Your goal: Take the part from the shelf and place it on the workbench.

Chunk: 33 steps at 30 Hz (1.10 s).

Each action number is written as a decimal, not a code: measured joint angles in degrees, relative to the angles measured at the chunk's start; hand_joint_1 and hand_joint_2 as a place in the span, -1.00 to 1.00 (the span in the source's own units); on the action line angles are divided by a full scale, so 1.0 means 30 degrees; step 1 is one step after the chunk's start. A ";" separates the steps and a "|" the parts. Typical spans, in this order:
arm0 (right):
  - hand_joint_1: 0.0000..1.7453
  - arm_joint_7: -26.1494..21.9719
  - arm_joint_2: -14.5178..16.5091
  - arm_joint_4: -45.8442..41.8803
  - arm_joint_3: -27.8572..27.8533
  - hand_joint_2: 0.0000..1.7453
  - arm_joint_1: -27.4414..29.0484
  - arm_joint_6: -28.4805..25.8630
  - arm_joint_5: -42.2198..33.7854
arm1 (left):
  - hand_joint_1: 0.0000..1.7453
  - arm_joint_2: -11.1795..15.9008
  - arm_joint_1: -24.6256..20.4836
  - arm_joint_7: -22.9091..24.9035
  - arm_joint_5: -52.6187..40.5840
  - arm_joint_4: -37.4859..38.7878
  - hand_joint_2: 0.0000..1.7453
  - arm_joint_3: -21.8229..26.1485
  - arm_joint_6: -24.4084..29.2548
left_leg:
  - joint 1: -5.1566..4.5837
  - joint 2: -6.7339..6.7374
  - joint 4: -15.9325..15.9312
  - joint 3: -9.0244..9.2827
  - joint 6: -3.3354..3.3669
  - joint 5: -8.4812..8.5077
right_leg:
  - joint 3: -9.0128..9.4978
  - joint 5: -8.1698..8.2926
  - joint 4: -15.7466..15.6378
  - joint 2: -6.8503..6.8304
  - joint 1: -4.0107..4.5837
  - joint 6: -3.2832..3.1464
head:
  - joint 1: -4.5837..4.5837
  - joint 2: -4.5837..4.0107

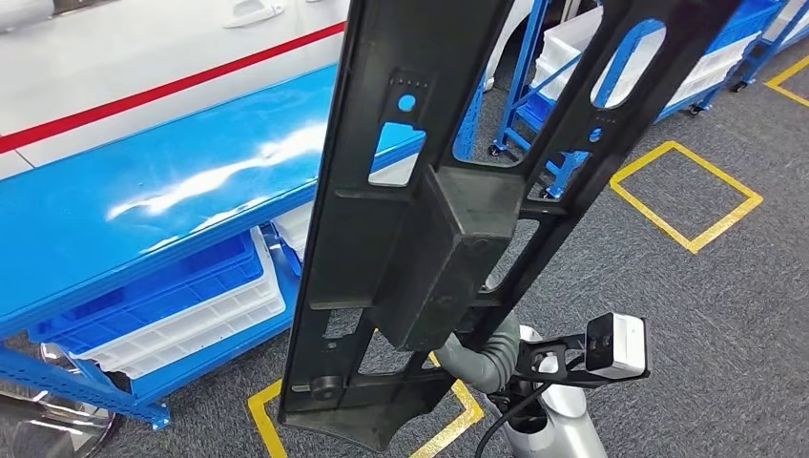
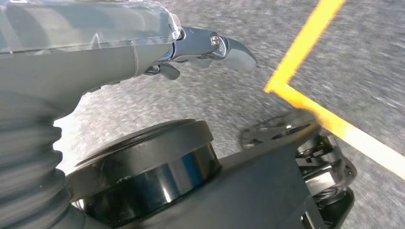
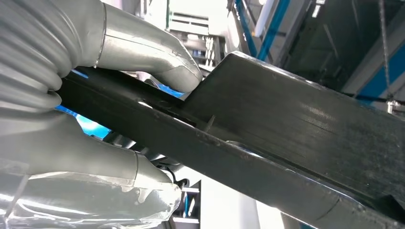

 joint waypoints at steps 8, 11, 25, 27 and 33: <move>1.00 -0.0116 0.0075 -0.0231 -0.0036 1.00 0.0025 -0.0343 0.0525 | -1.00 0.0007 0.0026 -0.0035 -0.0182 0.0002 1.00 0.0007 -0.0076 | 0.0104 -0.1541 -0.0443 0.1911 0.0075 -0.0313 | -0.1340 0.0829 0.0458 0.1620 0.0090 0.0131 | -0.0024 0.0002; 1.00 -0.0169 0.0097 -0.0419 -0.0075 1.00 0.0033 -0.0425 0.0692 | -1.00 0.0016 0.0094 0.0067 -0.0224 0.0002 1.00 0.0007 -0.0137 | 0.0051 -0.1984 -0.1596 0.2364 0.0171 -0.0167 | -0.1752 0.1198 0.0609 0.2080 0.0074 0.0499 | -0.0016 0.0005; 1.00 -0.0016 0.0104 -0.1250 -0.0468 1.00 -0.0117 -0.0874 0.1089 | -1.00 0.0040 -0.0160 0.0275 -0.0275 0.0002 1.00 0.0007 -0.0251 | -0.0249 0.0879 -0.1518 0.1018 0.0628 0.0902 | 0.0176 -0.0526 0.0511 -0.0724 0.0508 0.0376 | 0.0124 0.0004; 1.00 -0.0016 0.0107 -0.1408 -0.0526 1.00 -0.0131 -0.0885 0.1111 | -1.00 0.0042 -0.0211 0.0320 -0.0321 0.0002 1.00 0.0007 -0.0270 | -0.0239 0.1164 -0.1573 0.1002 0.0425 0.1022 | 0.0193 -0.0370 0.0168 -0.0562 0.0587 0.0146 | 0.0127 0.0004; 1.00 -0.0013 0.0206 -0.1552 -0.0588 1.00 -0.0203 -0.0898 0.1144 | -1.00 0.0111 -0.0235 0.0408 -0.0353 0.0002 1.00 0.0007 -0.0284 | -0.0061 -0.0739 0.2711 -0.0444 -0.0027 -0.1906 | -0.0422 0.0471 -0.0186 0.0411 0.0349 -0.0356 | 0.0100 0.0002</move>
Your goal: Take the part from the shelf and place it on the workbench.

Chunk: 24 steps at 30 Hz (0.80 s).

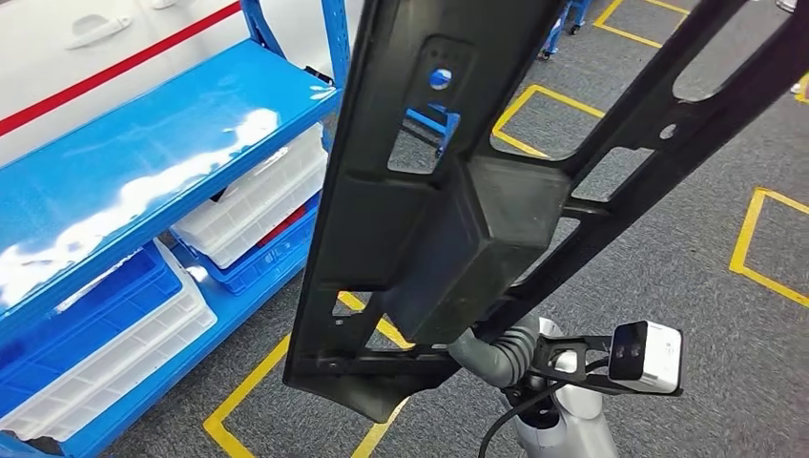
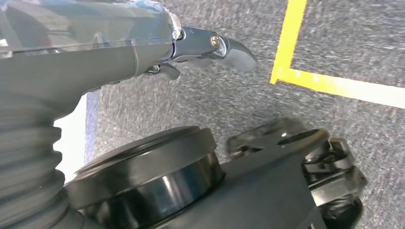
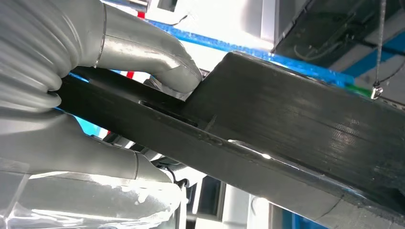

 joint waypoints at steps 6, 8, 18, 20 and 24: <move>1.00 0.0000 0.0016 -0.0133 -0.0013 1.00 -0.0054 -0.0180 0.0047 | -1.00 0.0073 -0.0004 0.0044 -0.0047 0.0000 1.00 0.0000 -0.0006 | 0.0336 -0.0877 -0.3345 0.2412 -0.0293 0.1562 | -0.1214 0.0411 0.0873 0.1301 -0.0195 0.0435 | 0.0004 0.0000; 1.00 -0.0004 0.0036 -0.0272 -0.0027 1.00 -0.0078 -0.0226 0.0062 | -1.00 0.0098 0.0002 0.0049 -0.0066 0.0000 1.00 0.0000 -0.0067 | 0.0315 -0.1258 -0.3903 0.2570 -0.0174 0.1561 | -0.1581 0.0651 0.1050 0.1641 -0.0197 0.0712 | 0.0017 0.0000; 1.00 -0.0279 0.0051 -0.0510 -0.0149 1.00 -0.0088 -0.0517 0.0056 | -1.00 0.0448 -0.0048 0.0106 -0.0240 0.0000 1.00 0.0000 -0.0468 | 0.0138 0.0842 -0.4050 0.1598 0.0702 0.2383 | -0.2844 -0.1806 0.5556 0.0103 -0.0426 0.1406 | 0.0119 0.0000; 1.00 -0.0366 0.0053 -0.0576 -0.0171 1.00 -0.0090 -0.0563 0.0056 | -1.00 0.0539 -0.0036 0.0217 -0.0240 0.0000 1.00 0.0000 -0.0596 | 0.0119 0.1223 -0.4050 0.1555 0.0641 0.2435 | -0.1074 -0.1020 0.3011 -0.0443 -0.0340 0.1259 | 0.0115 0.0000; 1.00 -0.0574 0.0106 -0.0792 -0.0371 1.00 -0.0057 -0.0887 0.0161 | -1.00 0.0634 0.0002 0.0752 -0.0470 0.0000 1.00 -0.0022 -0.0172 | 0.0132 0.1865 -0.4134 0.1588 0.0283 0.2564 | 0.0180 -0.0751 0.0624 -0.1077 0.0166 0.0788 | 0.0122 0.0000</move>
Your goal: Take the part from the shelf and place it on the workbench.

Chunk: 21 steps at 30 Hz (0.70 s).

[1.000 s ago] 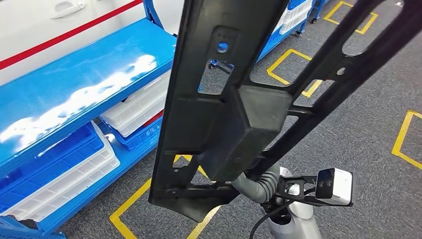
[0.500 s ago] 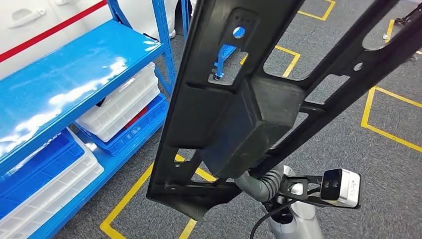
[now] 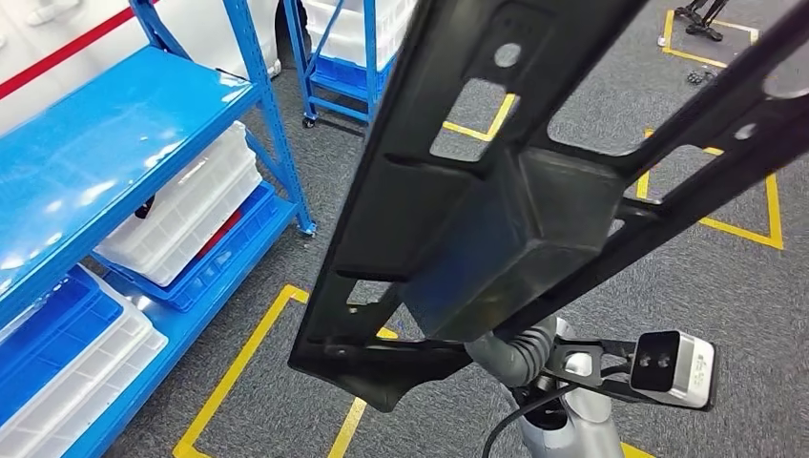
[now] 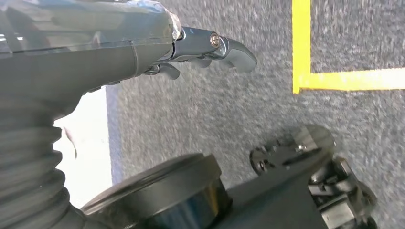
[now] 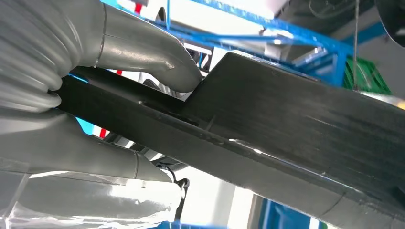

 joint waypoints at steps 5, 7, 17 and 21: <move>1.00 -0.0337 0.0260 -0.0437 -0.0306 1.00 0.0404 -0.0768 0.0849 | -1.00 0.0149 -0.0031 0.0439 -0.0448 -0.0007 1.00 -0.0058 0.1584 | 0.0061 -0.1481 0.2509 -0.1019 -0.0332 -0.1689 | 0.0053 0.0449 -0.0577 0.0875 -0.0208 -0.0632 | -0.0042 0.0000; 1.00 -0.0399 0.0368 -0.0563 -0.0352 1.00 0.0678 -0.1000 0.1204 | -1.00 0.0180 -0.0114 0.0514 -0.0580 -0.0007 1.00 -0.0062 0.2068 | 0.0059 -0.1769 0.4753 -0.1912 -0.0386 -0.2537 | -0.0019 0.0481 -0.0502 0.1246 -0.0177 -0.0699 | -0.0058 0.0000; 1.00 -0.0437 0.0566 -0.1149 -0.0579 1.00 0.1100 -0.1221 0.1553 | -1.00 0.0344 -0.0241 0.0656 -0.0827 0.0000 1.00 -0.0129 0.2673 | 0.0244 -0.2625 0.0131 0.0188 -0.0048 -0.0262 | -0.0933 0.0470 0.0425 0.2981 -0.0280 -0.0004 | -0.0037 0.0002; 1.00 -0.0493 0.0565 -0.1321 -0.0674 1.00 0.1172 -0.1493 0.1948 | -1.00 0.0410 -0.0176 0.0507 -0.1124 0.0000 1.00 -0.0219 0.3556 | 0.0235 -0.1833 -0.0064 0.0125 0.0279 -0.0079 | -0.2575 -0.1304 0.3755 0.1495 -0.0385 0.0420 | 0.0076 -0.0002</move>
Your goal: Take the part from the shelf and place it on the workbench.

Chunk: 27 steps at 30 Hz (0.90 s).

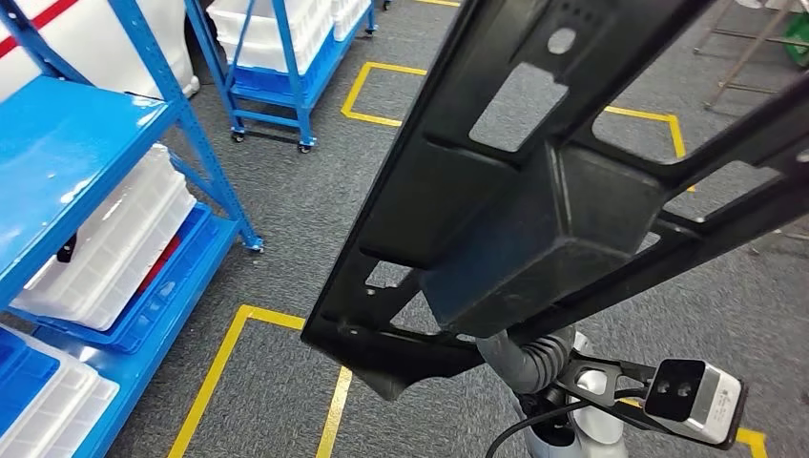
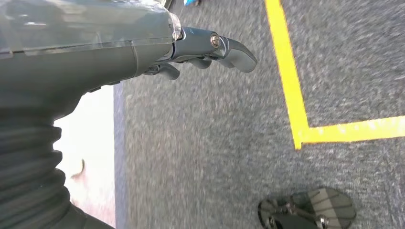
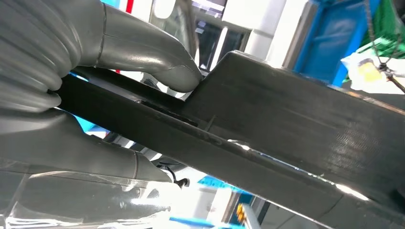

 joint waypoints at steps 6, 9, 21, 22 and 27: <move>1.00 -0.0239 -0.0004 -0.0051 -0.0062 1.00 0.0030 -0.0109 0.0534 | -1.00 0.0016 -0.0374 -0.0122 -0.0455 0.0000 1.00 -0.0344 -0.0044 | -0.0042 0.1193 -0.0008 0.0075 -0.0175 -0.0086 | 0.1142 0.1542 -0.2125 -0.1005 -0.0187 0.0132 | 0.0007 0.0000; 1.00 -0.0527 -0.0002 -0.0100 -0.0057 1.00 0.0016 -0.0208 0.0671 | -1.00 0.0044 -0.0516 -0.0118 -0.0329 0.0000 1.00 -0.0350 -0.0283 | -0.0132 0.1639 -0.0081 0.0180 -0.0508 -0.0140 | 0.1801 0.1781 -0.3561 -0.1434 0.0103 -0.0211 | -0.0011 0.0000; 1.00 -0.0989 -0.0004 -0.0260 0.0084 1.00 0.0287 -0.0149 0.0832 | -1.00 0.0255 -0.0638 0.0419 0.0383 0.0000 1.00 -0.0222 -0.2209 | -0.0037 -0.0675 0.2569 -0.1330 -0.0603 -0.0534 | 0.1950 0.1843 -0.3598 0.1185 0.0242 -0.1115 | -0.0087 0.0000; 1.00 -0.0989 -0.0004 -0.0266 0.0084 1.00 0.0327 -0.0147 0.0829 | -1.00 0.0290 -0.0595 0.0412 0.0418 0.0000 1.00 -0.0204 -0.2303 | -0.0029 -0.1058 0.1428 -0.0854 -0.0544 -0.0100 | 0.1879 0.1812 -0.3486 0.1444 0.0232 -0.1058 | -0.0084 0.0002; 1.00 -0.0991 -0.0009 -0.0370 0.0083 1.00 0.0548 -0.0149 0.0822 | -1.00 0.0357 -0.0602 0.0394 0.0492 0.0000 1.00 -0.0162 -0.2452 | -0.0029 -0.0988 0.0033 -0.0258 -0.0232 0.0235 | 0.1547 0.1833 -0.3339 0.1915 0.0083 -0.0519 | -0.0061 0.0004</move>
